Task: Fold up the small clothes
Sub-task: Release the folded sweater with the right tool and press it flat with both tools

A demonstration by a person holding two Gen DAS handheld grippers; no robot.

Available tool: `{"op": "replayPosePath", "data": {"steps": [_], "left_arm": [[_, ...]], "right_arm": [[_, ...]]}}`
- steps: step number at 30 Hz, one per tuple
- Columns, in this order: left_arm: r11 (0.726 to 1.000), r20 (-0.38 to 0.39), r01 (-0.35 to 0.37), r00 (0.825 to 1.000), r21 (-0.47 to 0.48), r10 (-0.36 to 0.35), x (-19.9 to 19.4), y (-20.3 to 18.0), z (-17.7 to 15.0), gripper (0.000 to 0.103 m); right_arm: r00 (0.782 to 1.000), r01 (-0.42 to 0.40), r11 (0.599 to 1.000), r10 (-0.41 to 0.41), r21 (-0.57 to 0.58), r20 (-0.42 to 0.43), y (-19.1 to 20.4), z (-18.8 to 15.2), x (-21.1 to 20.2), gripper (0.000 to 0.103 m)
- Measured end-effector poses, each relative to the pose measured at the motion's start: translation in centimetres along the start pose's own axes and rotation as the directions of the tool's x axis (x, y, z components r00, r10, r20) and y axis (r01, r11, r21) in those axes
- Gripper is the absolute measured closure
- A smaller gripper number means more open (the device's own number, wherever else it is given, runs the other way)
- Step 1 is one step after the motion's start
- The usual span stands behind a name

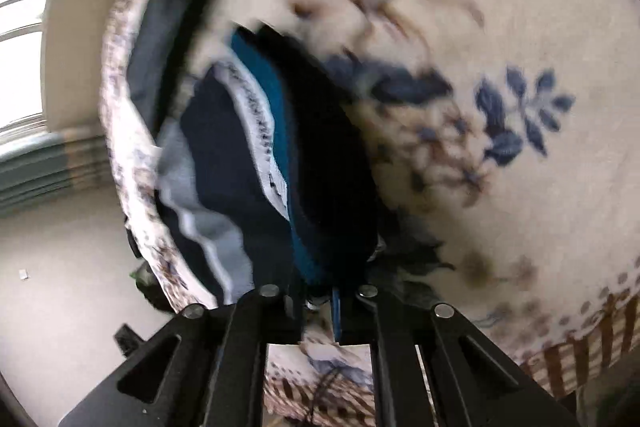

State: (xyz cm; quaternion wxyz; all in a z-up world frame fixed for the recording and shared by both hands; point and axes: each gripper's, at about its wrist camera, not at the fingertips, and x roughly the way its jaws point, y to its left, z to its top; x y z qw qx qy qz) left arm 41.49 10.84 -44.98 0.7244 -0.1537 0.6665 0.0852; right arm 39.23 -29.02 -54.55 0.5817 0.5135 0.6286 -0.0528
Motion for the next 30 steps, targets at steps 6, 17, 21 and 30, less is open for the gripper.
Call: {"op": "replayPosePath", "data": {"steps": [6, 17, 21, 30], "left_arm": [[0.982, 0.159, -0.060, 0.987, 0.180, 0.031, -2.1, -4.9, 6.1, 0.000], [0.909, 0.251, -0.216, 0.959, 0.356, 0.129, 2.2, -10.6, 13.7, 0.000], [0.914, 0.237, -0.211, 0.962, 0.346, 0.132, 3.3, -10.5, 14.4, 0.000], [0.943, 0.199, -0.179, 0.972, 0.281, 0.126, 4.2, -9.2, 15.2, 0.000]], "right_arm": [[0.988, 0.133, 0.989, -0.128, -0.071, 0.081, 0.9, 3.1, -2.9, 0.054], [0.943, 0.317, 0.666, -0.296, -0.675, 0.151, 18.6, 10.9, 4.0, 0.045], [0.920, 0.367, 0.555, -0.337, -0.747, 0.201, 21.3, 10.7, 5.5, 0.045], [0.937, 0.158, 0.519, -0.348, -0.840, -0.039, 26.9, 11.1, 11.0, 0.044]]}}
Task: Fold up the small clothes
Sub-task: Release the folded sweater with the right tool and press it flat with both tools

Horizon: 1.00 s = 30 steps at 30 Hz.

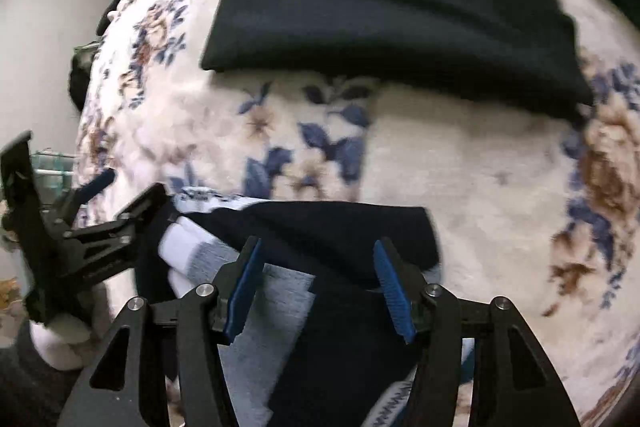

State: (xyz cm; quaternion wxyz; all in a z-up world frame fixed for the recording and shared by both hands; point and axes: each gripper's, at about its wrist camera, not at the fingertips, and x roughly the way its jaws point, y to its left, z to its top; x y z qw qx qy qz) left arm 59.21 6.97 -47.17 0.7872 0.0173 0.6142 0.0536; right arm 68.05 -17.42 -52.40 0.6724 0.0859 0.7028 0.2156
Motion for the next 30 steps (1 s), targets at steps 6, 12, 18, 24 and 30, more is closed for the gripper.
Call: {"op": "replayPosePath", "data": {"steps": [6, 12, 18, 24, 30], "left_arm": [[1.000, 0.015, 0.023, 1.000, -0.005, -0.023, -2.5, 0.5, -2.0, 0.000], [1.000, 0.002, 0.005, 1.000, -0.002, -0.005, 0.0, -0.7, -1.6, 0.000], [0.999, -0.053, -0.027, 0.998, -0.033, 0.025, 2.9, -0.2, 0.7, 0.000], [1.000, -0.042, -0.024, 0.999, -0.015, 0.024, 2.5, 0.1, 0.3, 0.000], [0.998, 0.009, -0.040, 0.999, -0.047, 0.041, -0.6, 0.5, -0.3, 0.000]], "right_arm": [[0.998, 0.027, 0.984, -0.036, -0.178, -0.048, 2.6, -3.2, -0.6, 0.044], [0.998, 0.017, 0.998, -0.013, -0.061, 0.064, 1.2, -3.3, 0.2, 0.099], [0.980, 0.109, 0.990, -0.122, 0.088, 0.160, -0.5, -1.8, -0.4, 0.103], [0.981, 0.089, 0.963, -0.129, 0.254, 0.147, -5.6, -4.7, -3.7, 0.033], [0.996, 0.016, 0.936, -0.048, 0.352, 0.080, -9.9, -7.6, -1.7, 0.033]]}}
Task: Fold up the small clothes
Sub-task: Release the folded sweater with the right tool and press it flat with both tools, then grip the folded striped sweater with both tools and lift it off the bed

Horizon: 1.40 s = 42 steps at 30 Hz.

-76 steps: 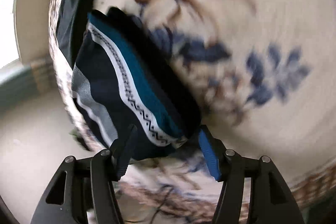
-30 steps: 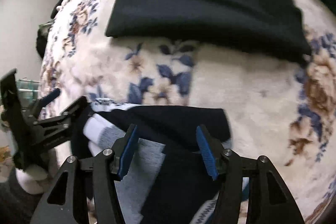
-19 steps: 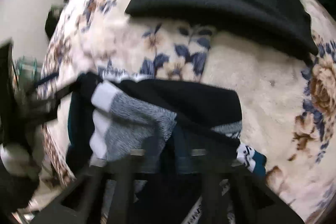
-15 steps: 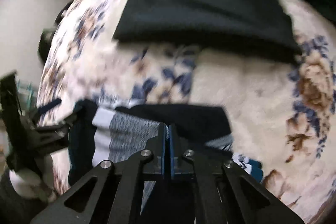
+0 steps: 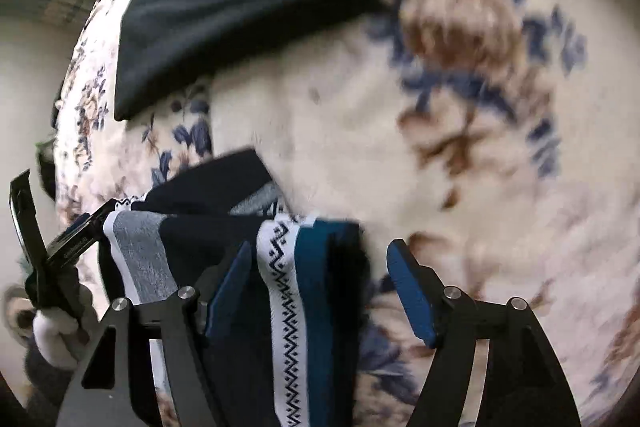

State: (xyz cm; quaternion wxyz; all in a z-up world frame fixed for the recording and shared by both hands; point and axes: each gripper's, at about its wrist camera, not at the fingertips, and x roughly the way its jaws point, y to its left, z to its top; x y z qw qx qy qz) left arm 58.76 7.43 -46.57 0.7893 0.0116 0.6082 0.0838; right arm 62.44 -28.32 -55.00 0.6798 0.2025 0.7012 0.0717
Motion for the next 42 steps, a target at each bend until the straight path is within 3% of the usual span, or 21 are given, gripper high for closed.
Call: {"op": "replayPosePath", "data": {"steps": [2, 3, 9, 13, 15, 18, 20, 22, 24, 28, 32, 33, 34, 36, 38, 41, 42], "left_arm": [[1.000, 0.026, 0.010, 1.000, 0.000, -0.010, -1.3, -0.1, -0.6, 0.000], [1.000, 0.042, 0.013, 0.999, 0.011, -0.014, -2.0, -0.5, -1.0, 0.000], [0.998, 0.042, -0.028, 0.999, 0.055, 0.025, 0.2, -2.4, -0.9, 0.000], [0.997, -0.008, -0.059, 0.998, 0.048, 0.059, 3.3, -2.2, 0.6, 0.000], [0.999, -0.052, -0.025, 0.998, 0.022, 0.026, 4.3, -1.7, 1.1, 0.000], [1.000, -0.034, -0.028, 0.999, 0.014, 0.029, 3.1, -0.8, 1.1, 0.000], [1.000, -0.011, -0.013, 1.000, 0.000, 0.013, 1.8, 0.1, 0.7, 0.000], [1.000, 0.006, -0.004, 1.000, -0.023, 0.004, 0.1, 1.2, -0.5, 0.000], [0.999, 0.010, 0.006, 1.000, -0.041, -0.006, -1.3, 2.1, -2.3, 0.000], [1.000, -0.002, 0.013, 1.000, -0.023, -0.013, -2.3, 2.1, -5.7, 0.000], [1.000, -0.018, -0.019, 1.000, 0.023, 0.019, -1.4, 1.2, -7.3, 0.000], [0.999, -0.025, -0.025, 0.999, 0.034, 0.025, -1.0, 1.1, -7.2, 0.000], [0.999, -0.030, -0.033, 0.999, 0.043, 0.034, -0.7, 1.0, -7.1, 0.000], [0.998, -0.042, -0.023, 0.999, 0.056, 0.025, -0.1, 0.9, -6.8, 0.000], [0.998, -0.047, -0.012, 0.999, 0.060, 0.015, -0.2, 0.9, -6.3, 0.000], [0.998, -0.045, 0.061, 0.997, 0.025, -0.059, -1.5, 1.9, -6.1, 0.000], [0.996, -0.043, 0.087, 0.995, 0.010, -0.086, -1.8, 2.3, -6.1, 0.000]], "right_arm": [[0.997, -0.072, 0.997, 0.072, -0.001, 0.020, 0.0, -0.2, 0.9, 0.082], [0.997, -0.059, 0.998, 0.059, -0.003, 0.045, 0.1, -0.4, 0.7, 0.092], [0.962, -0.046, 0.999, 0.043, 0.006, 0.271, 1.6, -0.1, -2.9, 0.093], [0.961, 0.001, 1.000, -0.002, 0.005, 0.276, 2.5, 1.4, -2.5, 0.093], [0.966, 0.041, 0.999, -0.040, 0.002, 0.257, 2.6, 2.4, -2.0, 0.093], [0.980, 0.039, 0.999, -0.042, 0.016, 0.195, 2.4, 3.0, 0.3, 0.090], [0.988, 0.011, 0.999, -0.017, 0.038, 0.154, 1.9, 2.8, 0.9, 0.076], [0.986, -0.008, 0.998, -0.004, 0.069, 0.166, 1.1, 1.6, -0.5, 0.040], [0.982, -0.044, 0.995, 0.027, 0.090, 0.188, 0.2, -0.4, -2.4, 0.037], [0.989, -0.086, 0.975, 0.060, 0.205, 0.132, -2.7, -6.6, -3.7, 0.037], [0.995, -0.071, 0.949, 0.088, 0.307, -0.040, -4.2, -13.0, 0.1, 0.037], [0.992, -0.107, 0.935, 0.125, 0.337, -0.031, -4.5, -14.4, 0.9, 0.049], [0.987, -0.151, 0.917, 0.159, 0.370, 0.010, -4.8, -15.5, 1.1, 0.083], [0.980, -0.198, 0.878, 0.172, 0.435, 0.099, -5.2, -17.5, 0.4, 0.088], [0.980, -0.181, 0.878, 0.123, 0.444, 0.155, -4.8, -18.8, -1.2, 0.091], [0.987, -0.153, 0.895, 0.115, 0.419, 0.113, -4.5, -19.0, -1.0, 0.091], [0.987, -0.158, 0.895, 0.124, 0.417, 0.106, -4.6, -19.0, -0.9, 0.086]]}}
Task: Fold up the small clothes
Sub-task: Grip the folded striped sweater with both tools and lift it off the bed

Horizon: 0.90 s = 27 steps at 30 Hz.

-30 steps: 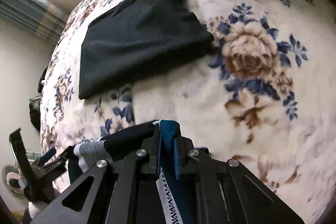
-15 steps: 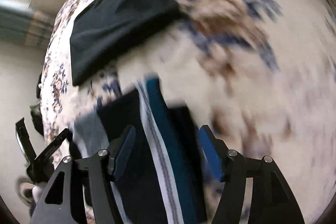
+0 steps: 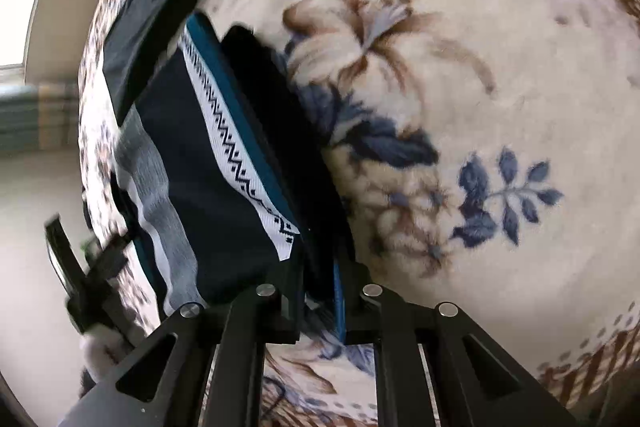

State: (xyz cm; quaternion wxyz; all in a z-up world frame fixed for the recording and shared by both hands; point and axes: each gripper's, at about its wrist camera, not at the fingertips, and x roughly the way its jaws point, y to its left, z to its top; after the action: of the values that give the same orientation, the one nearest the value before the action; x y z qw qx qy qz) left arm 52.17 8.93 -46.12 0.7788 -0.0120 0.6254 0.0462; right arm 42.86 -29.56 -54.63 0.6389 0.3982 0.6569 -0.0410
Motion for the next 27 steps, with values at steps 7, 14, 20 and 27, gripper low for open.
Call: {"op": "replayPosePath", "data": {"steps": [7, 14, 20, 27], "left_arm": [[0.892, -0.040, 0.406, 0.906, -0.198, -0.421, 2.5, 4.3, -3.9, 0.000], [0.833, -0.018, 0.503, 0.854, -0.232, -0.521, 5.2, 3.3, -3.6, 0.000], [0.812, -0.027, 0.552, 0.824, -0.186, -0.566, 5.7, 1.2, -1.7, 0.000], [0.800, -0.010, 0.593, 0.803, -0.094, -0.596, 3.9, -1.9, -0.6, 0.069]], "right_arm": [[0.984, -0.180, 0.982, 0.180, -0.050, -0.018, -0.5, 1.8, -0.5, 0.015], [0.959, -0.261, 0.946, 0.232, -0.193, -0.161, 2.2, 8.1, 6.2, 0.015], [0.897, -0.394, 0.902, 0.335, -0.179, -0.287, 3.7, 9.3, 8.9, 0.014], [0.867, -0.445, 0.883, 0.382, -0.152, -0.319, 5.4, 8.6, 10.8, 0.036]]}}
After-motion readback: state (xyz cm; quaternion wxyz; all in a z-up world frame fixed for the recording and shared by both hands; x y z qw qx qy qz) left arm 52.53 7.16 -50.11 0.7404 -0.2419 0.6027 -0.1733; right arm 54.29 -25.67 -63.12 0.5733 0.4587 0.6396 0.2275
